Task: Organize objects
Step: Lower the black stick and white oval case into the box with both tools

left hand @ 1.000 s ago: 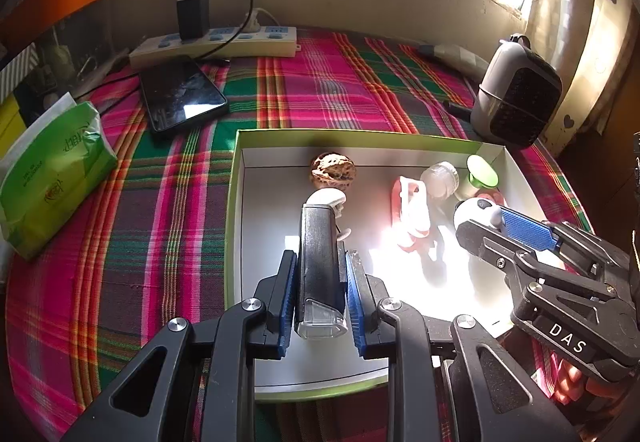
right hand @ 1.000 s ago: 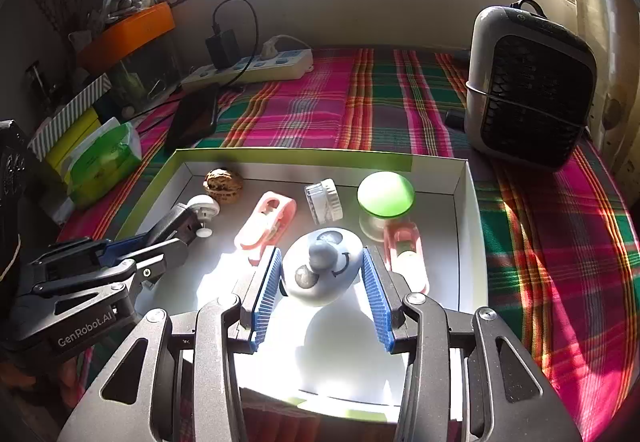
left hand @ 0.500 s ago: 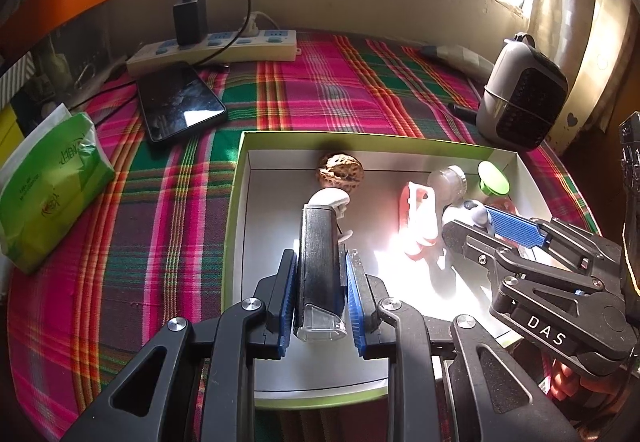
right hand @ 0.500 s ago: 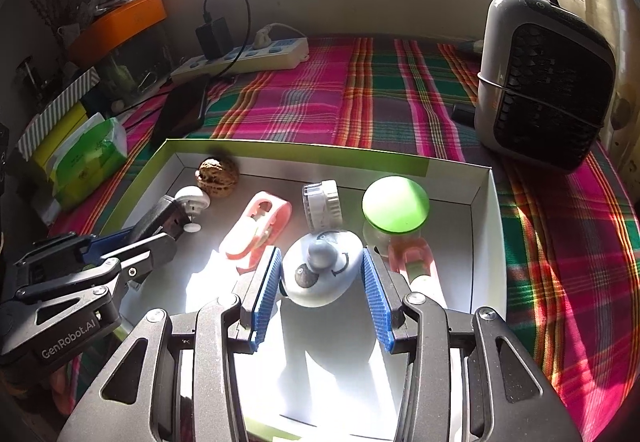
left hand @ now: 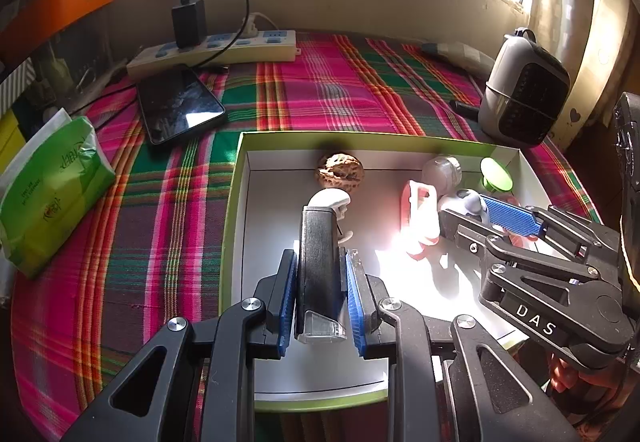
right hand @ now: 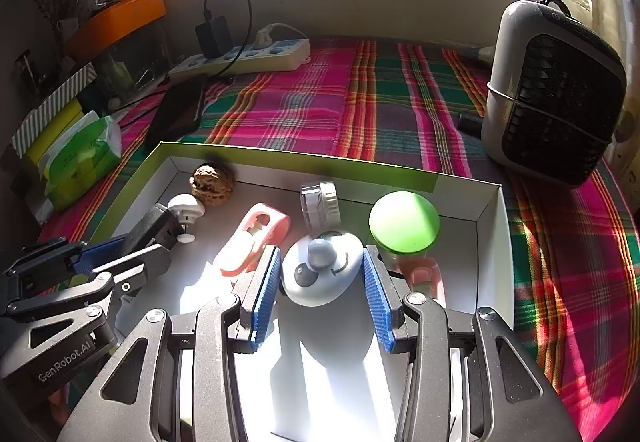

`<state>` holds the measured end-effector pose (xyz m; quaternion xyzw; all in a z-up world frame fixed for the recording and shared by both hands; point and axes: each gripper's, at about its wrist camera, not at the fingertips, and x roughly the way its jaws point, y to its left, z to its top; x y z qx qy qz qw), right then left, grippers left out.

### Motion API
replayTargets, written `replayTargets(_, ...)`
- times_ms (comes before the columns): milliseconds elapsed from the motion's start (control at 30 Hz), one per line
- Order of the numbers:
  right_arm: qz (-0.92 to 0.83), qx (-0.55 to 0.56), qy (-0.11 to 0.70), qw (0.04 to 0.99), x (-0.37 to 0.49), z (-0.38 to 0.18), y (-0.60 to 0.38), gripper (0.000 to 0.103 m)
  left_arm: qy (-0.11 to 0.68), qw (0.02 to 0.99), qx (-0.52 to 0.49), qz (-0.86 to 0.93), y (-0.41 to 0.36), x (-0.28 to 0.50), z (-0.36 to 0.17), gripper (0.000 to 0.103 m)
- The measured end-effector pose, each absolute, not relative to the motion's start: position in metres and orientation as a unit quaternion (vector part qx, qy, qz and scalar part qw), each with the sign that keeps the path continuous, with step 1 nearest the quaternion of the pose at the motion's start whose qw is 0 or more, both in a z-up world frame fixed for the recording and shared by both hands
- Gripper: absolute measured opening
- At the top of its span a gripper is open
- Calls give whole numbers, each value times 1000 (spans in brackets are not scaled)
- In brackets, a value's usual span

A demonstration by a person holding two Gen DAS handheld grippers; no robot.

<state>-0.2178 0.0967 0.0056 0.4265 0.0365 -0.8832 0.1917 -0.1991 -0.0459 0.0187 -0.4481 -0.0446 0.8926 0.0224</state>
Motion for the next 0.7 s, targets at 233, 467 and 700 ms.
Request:
replayTargets(233,-883,426,41,192,-218,6,96,43,-51,24,-449,892,-47,-199,19,22)
replayTargets(467,-883,425,47,191,-217,5,95,43,-48,21,-450,892,-45,-198,19,22)
replayTargets(700,-882,427,42,194,-216,5,95,47,-47,20,-449,892,-46,-196,20,25)
